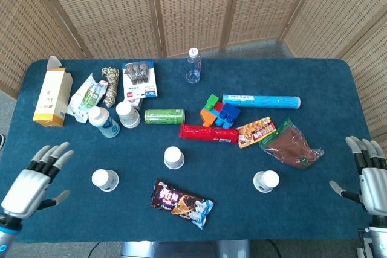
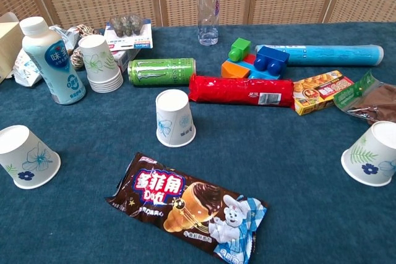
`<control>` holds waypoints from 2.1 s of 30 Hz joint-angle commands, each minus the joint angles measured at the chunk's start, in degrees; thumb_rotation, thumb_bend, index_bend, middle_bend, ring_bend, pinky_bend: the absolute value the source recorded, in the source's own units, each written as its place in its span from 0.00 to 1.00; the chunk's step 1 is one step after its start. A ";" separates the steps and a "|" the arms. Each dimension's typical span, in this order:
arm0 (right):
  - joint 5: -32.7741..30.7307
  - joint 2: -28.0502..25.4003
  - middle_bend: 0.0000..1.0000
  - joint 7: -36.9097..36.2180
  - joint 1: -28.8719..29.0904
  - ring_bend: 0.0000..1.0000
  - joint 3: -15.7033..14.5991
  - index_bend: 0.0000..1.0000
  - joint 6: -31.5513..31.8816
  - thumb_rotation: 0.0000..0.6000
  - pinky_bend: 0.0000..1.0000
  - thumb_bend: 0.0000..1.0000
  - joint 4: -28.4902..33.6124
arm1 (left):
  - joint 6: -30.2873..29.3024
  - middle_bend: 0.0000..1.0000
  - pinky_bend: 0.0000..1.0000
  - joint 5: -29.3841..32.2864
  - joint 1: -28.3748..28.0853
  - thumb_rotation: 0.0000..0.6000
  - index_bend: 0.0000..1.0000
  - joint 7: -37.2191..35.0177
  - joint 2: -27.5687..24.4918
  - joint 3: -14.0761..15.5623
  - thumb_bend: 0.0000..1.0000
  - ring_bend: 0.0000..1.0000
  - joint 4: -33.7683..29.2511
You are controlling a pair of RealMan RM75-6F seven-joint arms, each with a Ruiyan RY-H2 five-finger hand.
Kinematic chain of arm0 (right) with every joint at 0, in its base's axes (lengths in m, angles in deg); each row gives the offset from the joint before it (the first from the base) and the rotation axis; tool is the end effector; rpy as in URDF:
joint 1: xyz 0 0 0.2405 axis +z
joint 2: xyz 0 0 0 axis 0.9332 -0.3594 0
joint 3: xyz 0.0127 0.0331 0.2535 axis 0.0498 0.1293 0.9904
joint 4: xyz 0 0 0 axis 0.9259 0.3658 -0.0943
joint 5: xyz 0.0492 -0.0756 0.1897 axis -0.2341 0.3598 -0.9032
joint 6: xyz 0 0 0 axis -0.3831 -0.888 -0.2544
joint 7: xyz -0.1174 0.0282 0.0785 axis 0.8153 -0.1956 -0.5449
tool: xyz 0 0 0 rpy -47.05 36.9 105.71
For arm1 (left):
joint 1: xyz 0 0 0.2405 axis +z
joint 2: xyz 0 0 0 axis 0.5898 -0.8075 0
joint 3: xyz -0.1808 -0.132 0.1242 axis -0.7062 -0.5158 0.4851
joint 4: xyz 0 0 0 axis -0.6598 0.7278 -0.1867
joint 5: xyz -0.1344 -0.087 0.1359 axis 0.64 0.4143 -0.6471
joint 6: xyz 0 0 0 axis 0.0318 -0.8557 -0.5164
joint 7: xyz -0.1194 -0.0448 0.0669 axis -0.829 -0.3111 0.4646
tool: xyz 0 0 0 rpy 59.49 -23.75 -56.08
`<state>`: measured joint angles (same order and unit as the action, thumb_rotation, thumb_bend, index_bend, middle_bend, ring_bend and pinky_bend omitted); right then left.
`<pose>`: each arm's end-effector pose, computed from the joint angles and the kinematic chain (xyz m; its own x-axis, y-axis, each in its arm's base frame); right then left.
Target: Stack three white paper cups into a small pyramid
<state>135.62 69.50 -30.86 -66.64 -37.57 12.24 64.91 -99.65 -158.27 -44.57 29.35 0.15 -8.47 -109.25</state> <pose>-0.3019 -0.1751 0.1821 0.3128 0.0893 0.9456 -0.9496 0.0067 0.3135 -0.2626 0.1653 0.1348 0.4300 0.1097 0.8961 0.8671 -0.3265 -0.3761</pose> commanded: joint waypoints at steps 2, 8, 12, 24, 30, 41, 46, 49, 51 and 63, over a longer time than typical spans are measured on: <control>-0.08 0.01 0.00 -0.18 0.02 0.00 0.01 0.01 -0.05 1.00 0.00 0.15 -0.16 | 9.45 0.00 0.00 2.16 -5.73 1.00 0.00 7.40 -2.21 -2.14 0.27 0.00 -10.62; -0.77 0.12 0.00 -0.53 0.08 0.00 0.00 0.01 -0.69 1.00 0.00 0.15 -0.67 | 18.84 0.00 0.00 10.25 -11.62 1.00 0.00 21.91 -0.97 -6.41 0.27 0.00 -21.11; -0.76 0.10 0.00 -0.98 0.16 0.00 0.10 0.01 -0.73 1.00 0.00 0.15 -0.83 | 21.88 0.00 0.00 16.21 -14.71 1.00 0.00 33.34 2.63 -8.68 0.27 0.00 -23.57; -1.10 -0.42 0.00 -2.95 0.06 0.00 0.28 0.01 -0.81 1.00 0.00 0.15 -0.95 | 23.10 0.00 0.00 38.40 -24.88 1.00 0.00 57.78 17.88 -12.41 0.27 0.00 -18.95; -1.29 -0.55 0.00 -3.72 0.12 0.00 0.34 0.01 -1.05 1.00 0.00 0.15 -1.23 | 20.90 0.00 0.00 45.75 -29.63 1.00 0.00 63.48 23.91 -13.14 0.27 0.00 -16.21; -1.93 -0.87 0.00 -5.12 0.13 0.00 0.64 0.01 -1.34 1.00 0.00 0.15 -1.51 | 15.26 0.00 0.00 55.46 -36.10 1.00 0.00 69.83 31.16 -13.65 0.27 0.00 -12.18; -2.32 -1.01 0.00 -5.78 0.11 0.00 0.85 0.01 -1.42 1.00 0.00 0.15 -1.60 | 13.59 0.00 0.00 57.28 -38.38 1.00 0.00 70.92 33.40 -13.71 0.28 0.00 -10.08; -2.44 -1.06 0.00 -6.05 0.17 0.00 0.89 0.01 -1.61 1.00 0.00 0.15 -1.79 | 12.65 0.00 0.00 58.86 -39.30 1.00 0.00 71.34 34.56 -13.44 0.27 0.00 -9.25; -2.42 -1.07 0.00 -6.18 0.21 0.00 0.87 0.01 -1.72 1.00 0.00 0.15 -1.84 | 12.31 0.00 0.00 59.82 -40.05 1.00 0.00 71.86 35.26 -13.07 0.28 0.00 -8.62; -2.62 -1.24 0.00 -6.98 0.20 0.00 0.98 0.01 -1.85 1.00 0.00 0.16 -1.88 | 10.31 0.05 0.17 58.89 -42.53 1.00 0.06 70.20 39.50 -11.67 0.28 0.02 -3.42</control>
<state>133.00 68.26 -37.85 -66.44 -36.59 10.38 63.04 -88.95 -98.90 -86.92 99.90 39.25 -20.37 -113.08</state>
